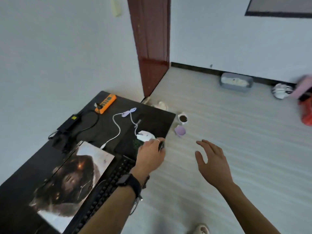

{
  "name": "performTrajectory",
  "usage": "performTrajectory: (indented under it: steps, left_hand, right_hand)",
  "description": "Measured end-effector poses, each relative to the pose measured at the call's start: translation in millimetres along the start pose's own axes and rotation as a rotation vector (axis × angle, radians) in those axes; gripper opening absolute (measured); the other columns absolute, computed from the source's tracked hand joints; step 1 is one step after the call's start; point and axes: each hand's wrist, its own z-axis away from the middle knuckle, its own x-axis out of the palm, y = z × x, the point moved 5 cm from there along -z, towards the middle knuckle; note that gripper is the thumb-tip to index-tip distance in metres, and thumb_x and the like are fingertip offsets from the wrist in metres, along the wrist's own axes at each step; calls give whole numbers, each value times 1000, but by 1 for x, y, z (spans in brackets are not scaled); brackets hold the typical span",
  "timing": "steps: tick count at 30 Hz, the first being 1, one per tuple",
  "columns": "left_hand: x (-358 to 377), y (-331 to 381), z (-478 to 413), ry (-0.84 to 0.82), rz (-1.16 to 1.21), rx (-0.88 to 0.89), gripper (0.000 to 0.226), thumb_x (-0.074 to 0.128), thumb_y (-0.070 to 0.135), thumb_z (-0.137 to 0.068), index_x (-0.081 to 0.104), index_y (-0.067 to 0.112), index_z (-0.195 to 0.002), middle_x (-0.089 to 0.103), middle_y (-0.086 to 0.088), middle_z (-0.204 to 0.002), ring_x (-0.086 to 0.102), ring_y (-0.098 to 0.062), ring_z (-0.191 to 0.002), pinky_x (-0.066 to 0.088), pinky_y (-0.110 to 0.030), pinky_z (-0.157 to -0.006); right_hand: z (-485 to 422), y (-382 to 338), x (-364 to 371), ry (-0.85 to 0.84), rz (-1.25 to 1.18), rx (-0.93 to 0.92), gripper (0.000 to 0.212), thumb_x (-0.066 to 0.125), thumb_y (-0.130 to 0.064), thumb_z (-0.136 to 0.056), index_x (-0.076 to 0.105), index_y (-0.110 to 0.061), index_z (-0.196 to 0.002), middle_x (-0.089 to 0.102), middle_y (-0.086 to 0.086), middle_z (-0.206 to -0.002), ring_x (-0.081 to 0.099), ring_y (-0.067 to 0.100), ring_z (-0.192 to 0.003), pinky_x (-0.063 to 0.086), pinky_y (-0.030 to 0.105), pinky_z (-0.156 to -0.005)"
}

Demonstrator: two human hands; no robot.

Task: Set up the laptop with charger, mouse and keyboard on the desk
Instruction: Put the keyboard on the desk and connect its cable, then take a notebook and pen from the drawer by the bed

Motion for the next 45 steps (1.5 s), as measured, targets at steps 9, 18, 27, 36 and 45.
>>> performTrajectory:
  steps: [9,18,27,36,45]
  left_hand:
    - [21,284,-151,78,1,337,44,53,35,-93,51,30,-136,60,0,-131,54,-24,-122,42,-41,-104]
    - [57,496,-244,61,-208,721,51,50,45,-93,46,30,-142,52,3,-142,45,-22,-131,37,-37,-104]
    - [118,735,-369,-16,-131,1026,53,51,45,-91,47,30,-142,52,1,-142,46,-22,-131,38,-37,-107]
    - [178,934,-466,-43,-124,1258,48,45,52,-93,53,29,-135,57,3,-134,52,-23,-124,41,-37,-103]
    - [288,1152,-496,-41,-90,1432,53,40,52,-95,46,28,-142,51,5,-140,48,-21,-128,37,-38,-109]
  right_hand:
    - [-105,158,-194,296,45,68,37,59,-30,-98,59,-24,-135,65,-1,-131,51,26,-127,49,45,-99]
    - [-165,299,-332,471,164,274,37,59,-29,-97,61,-19,-132,67,6,-127,53,33,-124,48,45,-100]
    - [-254,432,-486,643,383,536,36,57,-35,-96,61,-27,-131,68,4,-124,56,35,-120,51,47,-93]
    - [-320,551,-605,707,494,745,42,46,-45,-98,54,-31,-137,64,2,-132,54,35,-120,51,49,-93]
    - [-343,714,-723,815,542,841,41,45,-44,-97,59,-28,-133,67,1,-127,56,34,-118,51,47,-92]
